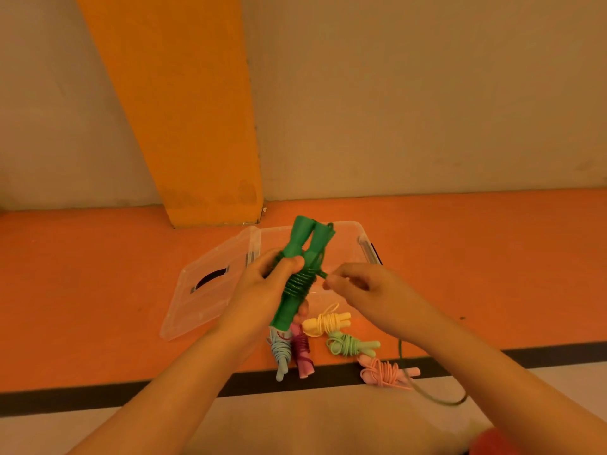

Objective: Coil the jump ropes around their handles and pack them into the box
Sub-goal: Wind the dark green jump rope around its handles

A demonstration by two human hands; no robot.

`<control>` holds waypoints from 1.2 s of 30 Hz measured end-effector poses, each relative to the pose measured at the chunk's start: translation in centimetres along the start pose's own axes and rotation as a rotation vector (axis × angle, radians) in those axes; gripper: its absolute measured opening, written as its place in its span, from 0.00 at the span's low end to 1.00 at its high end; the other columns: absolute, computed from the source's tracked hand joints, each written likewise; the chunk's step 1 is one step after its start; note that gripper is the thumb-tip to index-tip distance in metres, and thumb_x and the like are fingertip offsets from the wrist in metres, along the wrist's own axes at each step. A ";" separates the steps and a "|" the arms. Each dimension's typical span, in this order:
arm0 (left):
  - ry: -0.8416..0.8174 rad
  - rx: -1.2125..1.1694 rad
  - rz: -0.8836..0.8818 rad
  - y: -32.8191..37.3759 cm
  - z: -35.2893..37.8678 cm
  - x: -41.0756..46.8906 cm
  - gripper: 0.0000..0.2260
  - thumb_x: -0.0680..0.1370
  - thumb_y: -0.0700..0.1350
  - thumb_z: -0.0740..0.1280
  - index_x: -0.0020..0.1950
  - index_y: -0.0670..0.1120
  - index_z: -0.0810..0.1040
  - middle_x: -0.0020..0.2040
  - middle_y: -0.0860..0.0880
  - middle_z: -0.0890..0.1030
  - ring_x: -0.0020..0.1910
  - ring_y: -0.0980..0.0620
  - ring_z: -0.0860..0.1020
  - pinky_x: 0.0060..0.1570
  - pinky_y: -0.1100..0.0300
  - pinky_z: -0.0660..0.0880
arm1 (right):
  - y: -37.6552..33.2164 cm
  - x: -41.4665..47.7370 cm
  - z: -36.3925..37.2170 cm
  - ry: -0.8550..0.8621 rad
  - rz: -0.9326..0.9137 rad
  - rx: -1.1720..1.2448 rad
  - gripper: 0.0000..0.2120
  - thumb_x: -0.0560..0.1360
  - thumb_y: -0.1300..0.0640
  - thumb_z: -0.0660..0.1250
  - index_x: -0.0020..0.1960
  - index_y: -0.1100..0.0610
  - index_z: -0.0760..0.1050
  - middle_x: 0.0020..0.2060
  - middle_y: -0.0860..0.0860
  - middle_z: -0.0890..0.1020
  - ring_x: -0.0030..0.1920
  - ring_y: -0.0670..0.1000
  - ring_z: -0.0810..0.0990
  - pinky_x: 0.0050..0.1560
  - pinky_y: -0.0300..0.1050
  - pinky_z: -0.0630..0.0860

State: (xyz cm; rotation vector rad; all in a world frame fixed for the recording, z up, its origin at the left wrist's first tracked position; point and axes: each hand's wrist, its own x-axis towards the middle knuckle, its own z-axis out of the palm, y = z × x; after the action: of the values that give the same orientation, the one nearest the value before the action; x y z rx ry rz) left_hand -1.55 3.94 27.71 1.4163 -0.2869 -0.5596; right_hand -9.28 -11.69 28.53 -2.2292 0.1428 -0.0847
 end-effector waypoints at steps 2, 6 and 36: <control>0.129 0.066 0.003 0.1 -1.2 1.0 0.06 0.80 0.43 0.63 0.54 0.43 0.76 0.37 0.40 0.80 0.24 0.47 0.75 0.24 0.60 0.72 | 0.6 -0.3 -0.3 -0.004 0.003 -0.244 0.08 0.79 0.49 0.62 0.46 0.51 0.77 0.26 0.44 0.71 0.27 0.42 0.69 0.28 0.36 0.62; 0.164 0.476 0.065 -0.2 -3.3 2.1 0.05 0.78 0.45 0.67 0.52 0.46 0.75 0.31 0.47 0.79 0.23 0.50 0.76 0.22 0.60 0.71 | 0.0 -0.8 -1.1 0.069 -0.124 -0.620 0.10 0.80 0.46 0.59 0.52 0.47 0.77 0.39 0.43 0.79 0.39 0.45 0.76 0.32 0.41 0.64; -0.575 0.569 -0.113 -1.1 -1.4 -2.3 0.10 0.74 0.50 0.70 0.54 0.51 0.79 0.49 0.44 0.84 0.34 0.45 0.79 0.31 0.55 0.74 | 1.7 0.6 -1.0 -0.183 -0.034 0.226 0.03 0.71 0.56 0.74 0.39 0.54 0.82 0.32 0.56 0.78 0.35 0.52 0.73 0.37 0.45 0.68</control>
State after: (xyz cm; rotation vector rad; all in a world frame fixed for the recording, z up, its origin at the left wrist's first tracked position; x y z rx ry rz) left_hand -2.94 6.31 26.73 1.7997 -0.8818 -1.0335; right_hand -8.88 -13.57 27.84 -2.0025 -0.0047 0.0809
